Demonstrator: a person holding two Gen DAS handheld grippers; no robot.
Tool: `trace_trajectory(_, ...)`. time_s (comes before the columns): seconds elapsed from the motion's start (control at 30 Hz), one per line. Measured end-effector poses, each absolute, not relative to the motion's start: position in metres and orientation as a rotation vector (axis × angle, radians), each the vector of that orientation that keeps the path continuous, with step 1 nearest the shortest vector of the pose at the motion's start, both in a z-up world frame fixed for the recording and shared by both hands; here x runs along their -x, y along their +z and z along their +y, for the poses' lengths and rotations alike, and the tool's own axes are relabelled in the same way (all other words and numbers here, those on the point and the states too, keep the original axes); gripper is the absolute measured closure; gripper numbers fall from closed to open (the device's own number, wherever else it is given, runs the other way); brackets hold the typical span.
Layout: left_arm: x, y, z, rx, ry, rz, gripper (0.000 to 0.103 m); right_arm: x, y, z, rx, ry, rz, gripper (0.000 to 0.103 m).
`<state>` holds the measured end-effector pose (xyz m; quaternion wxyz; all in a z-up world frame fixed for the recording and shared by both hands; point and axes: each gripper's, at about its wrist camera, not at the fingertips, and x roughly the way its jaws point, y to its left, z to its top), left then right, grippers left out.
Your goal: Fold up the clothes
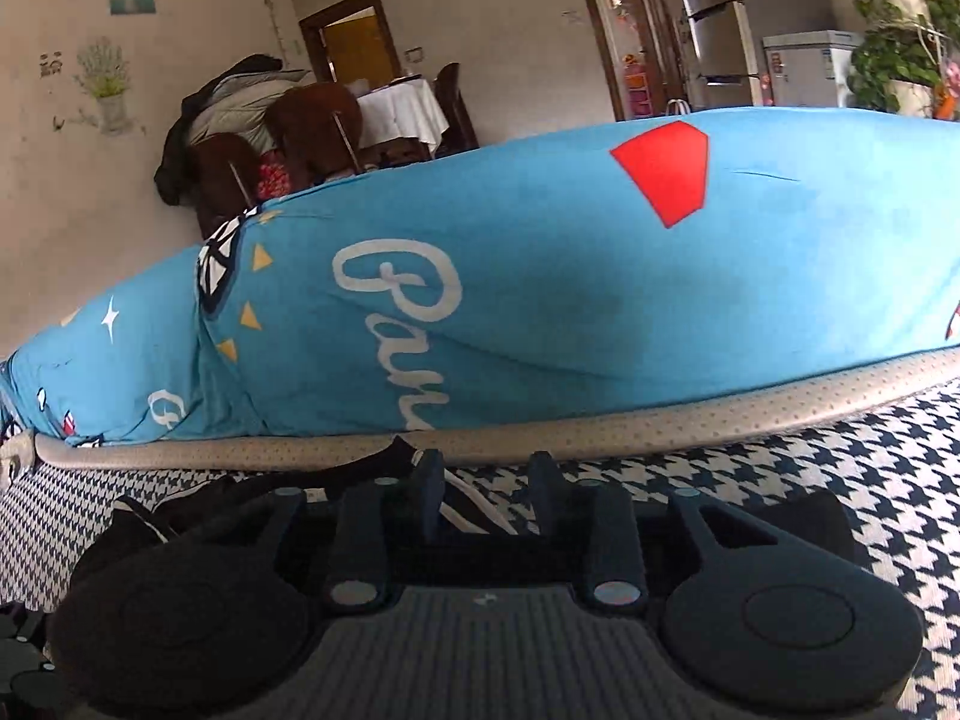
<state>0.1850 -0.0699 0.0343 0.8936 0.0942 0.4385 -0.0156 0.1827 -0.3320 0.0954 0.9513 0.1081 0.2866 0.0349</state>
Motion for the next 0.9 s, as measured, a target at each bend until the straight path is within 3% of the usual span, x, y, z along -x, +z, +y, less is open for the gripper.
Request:
trace_trajectory(0.37,-0.186,0.034,-0.068,-0.186,-0.041,0.913,0.000,-0.214,0.076,-0.325,-0.147,0.164,0.672,0.061)
trace_trajectory(0.63,-0.185,0.033,-0.068,-0.178,-0.038,0.909,0.000,-0.228,0.057,-0.321,-0.147,0.189,0.715,0.061)
trace_trajectory(0.67,-0.184,0.033,-0.068,-0.179,-0.038,0.908,0.000,-0.228,0.056,-0.320,-0.143,0.187,0.713,0.069)
trace_trajectory(0.7,-0.184,0.033,-0.068,-0.179,-0.038,0.908,0.000,-0.229,0.056,-0.318,-0.140,0.183,0.712,0.087)
trace_trajectory(0.9,-0.184,0.032,-0.068,-0.177,-0.032,0.907,0.000,-0.221,0.076,-0.306,-0.126,0.140,0.518,0.093)
